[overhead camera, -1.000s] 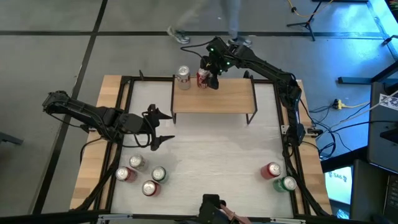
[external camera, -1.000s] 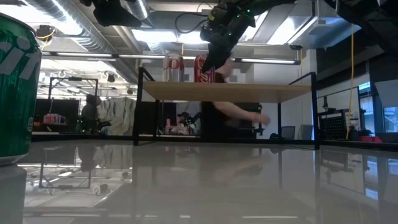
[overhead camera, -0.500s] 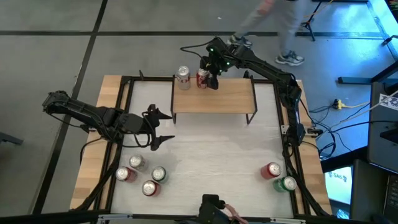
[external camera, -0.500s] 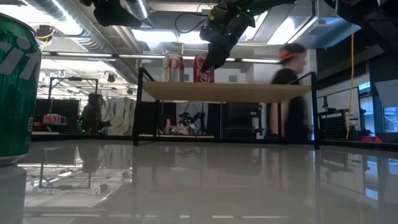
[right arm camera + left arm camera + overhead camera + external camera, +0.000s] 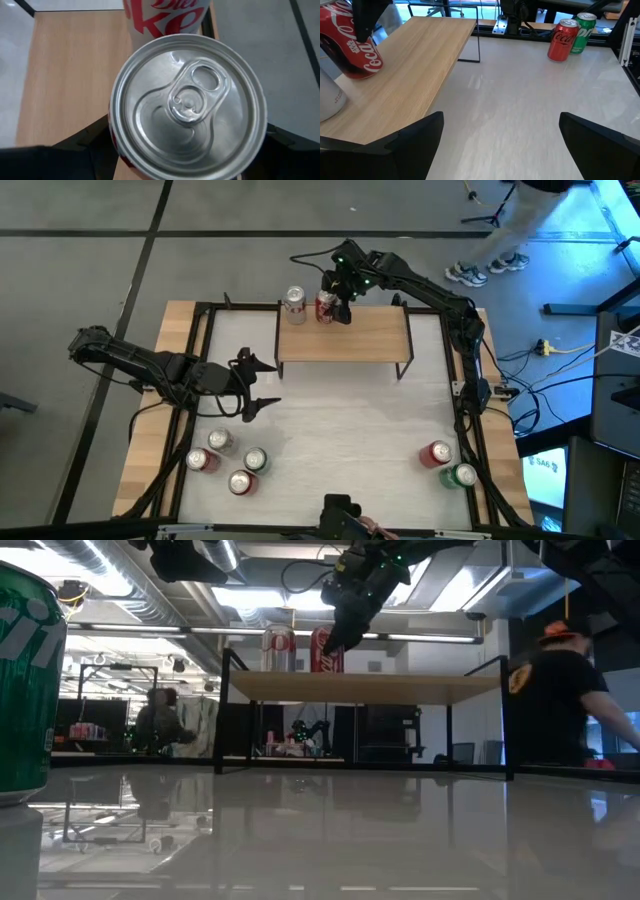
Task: Place canned beverage on shelf
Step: Put the top red-white soda can on the shelf
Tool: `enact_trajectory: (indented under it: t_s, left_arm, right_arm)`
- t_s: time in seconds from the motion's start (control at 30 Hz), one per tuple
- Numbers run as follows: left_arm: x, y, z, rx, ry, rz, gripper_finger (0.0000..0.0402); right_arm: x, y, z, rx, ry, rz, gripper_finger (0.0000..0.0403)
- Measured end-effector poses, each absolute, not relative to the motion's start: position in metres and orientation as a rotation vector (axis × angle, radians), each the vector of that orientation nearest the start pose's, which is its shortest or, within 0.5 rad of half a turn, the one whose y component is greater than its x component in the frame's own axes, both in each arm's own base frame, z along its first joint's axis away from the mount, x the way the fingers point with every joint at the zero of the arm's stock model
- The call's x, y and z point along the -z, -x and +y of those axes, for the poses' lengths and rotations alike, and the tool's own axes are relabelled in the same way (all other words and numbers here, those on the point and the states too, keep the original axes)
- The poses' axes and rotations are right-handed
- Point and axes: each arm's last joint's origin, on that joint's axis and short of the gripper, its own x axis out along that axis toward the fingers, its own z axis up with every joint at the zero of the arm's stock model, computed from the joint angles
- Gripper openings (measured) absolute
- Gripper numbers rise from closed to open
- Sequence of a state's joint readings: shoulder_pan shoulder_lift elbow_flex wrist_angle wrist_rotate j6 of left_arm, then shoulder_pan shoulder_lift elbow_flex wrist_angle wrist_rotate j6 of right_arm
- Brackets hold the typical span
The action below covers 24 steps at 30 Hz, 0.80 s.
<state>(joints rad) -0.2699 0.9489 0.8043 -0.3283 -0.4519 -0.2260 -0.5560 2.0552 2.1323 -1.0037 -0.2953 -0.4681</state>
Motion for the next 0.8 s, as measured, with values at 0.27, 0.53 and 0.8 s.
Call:
enact_trajectory:
  t_s: [0.27, 0.53, 0.8]
  left_arm:
    - [-0.2994, -0.1969, -0.0414, -0.227, 0.055, 0.42, 0.0387]
    - [-0.2994, -0.1969, -0.0414, -0.227, 0.055, 0.42, 0.0387]
    - [-0.2994, -0.1969, -0.0414, -0.227, 0.055, 0.42, 0.0387]
  right_arm:
    - [-0.3395, -0.3782, -0.2245, 0.029, 0.049, 0.87, 0.0308]
    - [-0.3395, -0.3782, -0.2245, 0.026, 0.056, 0.871, 0.0331]
    - [-0.34, -0.3783, -0.2251, 0.034, 0.063, 0.87, 0.0396]
